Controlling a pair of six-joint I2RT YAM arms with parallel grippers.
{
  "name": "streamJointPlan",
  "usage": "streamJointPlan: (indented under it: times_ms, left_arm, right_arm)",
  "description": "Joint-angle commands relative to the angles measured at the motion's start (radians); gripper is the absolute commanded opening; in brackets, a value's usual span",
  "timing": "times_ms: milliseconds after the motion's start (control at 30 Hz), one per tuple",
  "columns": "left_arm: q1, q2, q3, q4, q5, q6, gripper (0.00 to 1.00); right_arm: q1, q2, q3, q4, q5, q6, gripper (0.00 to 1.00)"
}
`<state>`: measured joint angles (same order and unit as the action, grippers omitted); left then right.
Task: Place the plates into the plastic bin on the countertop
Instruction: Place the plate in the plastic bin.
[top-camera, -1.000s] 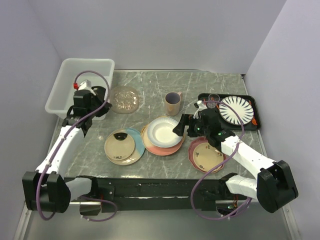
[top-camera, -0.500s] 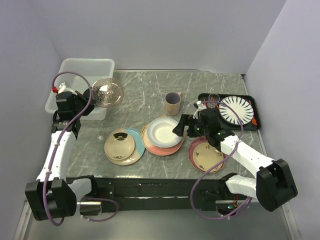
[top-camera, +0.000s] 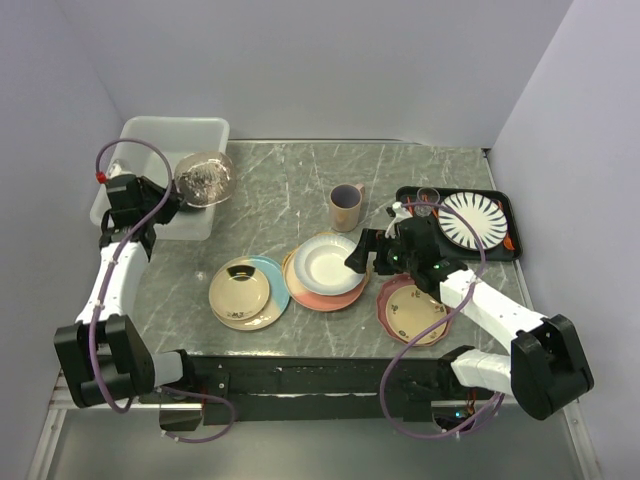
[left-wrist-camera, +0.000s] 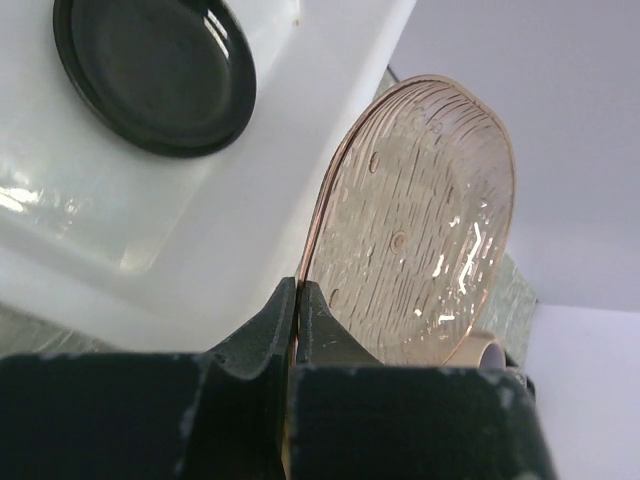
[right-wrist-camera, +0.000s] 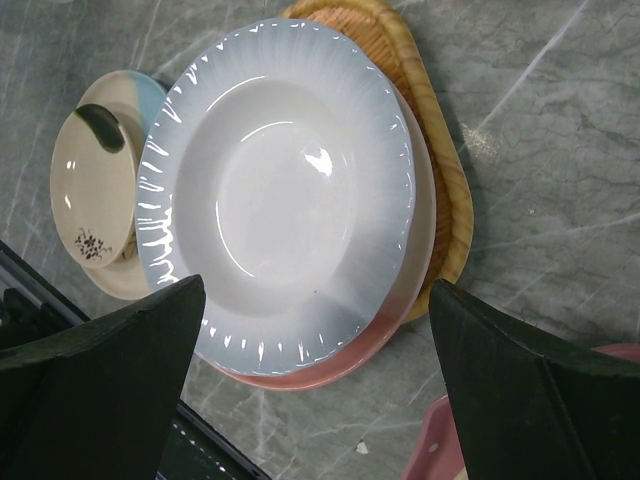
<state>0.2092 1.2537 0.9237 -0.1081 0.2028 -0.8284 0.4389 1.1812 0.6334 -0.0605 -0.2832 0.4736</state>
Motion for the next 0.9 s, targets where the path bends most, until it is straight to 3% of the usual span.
streamJointPlan:
  times_ms: [0, 867]
  left_arm:
    - [0.016, 0.041, 0.101, 0.085, -0.005, -0.028, 0.01]
    - [0.058, 0.222, 0.251, 0.137, -0.105, -0.103, 0.01]
  right_arm:
    - [0.004, 0.012, 0.02, 0.03, -0.008, -0.015, 1.0]
    - [0.004, 0.029, 0.031, 0.042, -0.01, -0.015, 1.0]
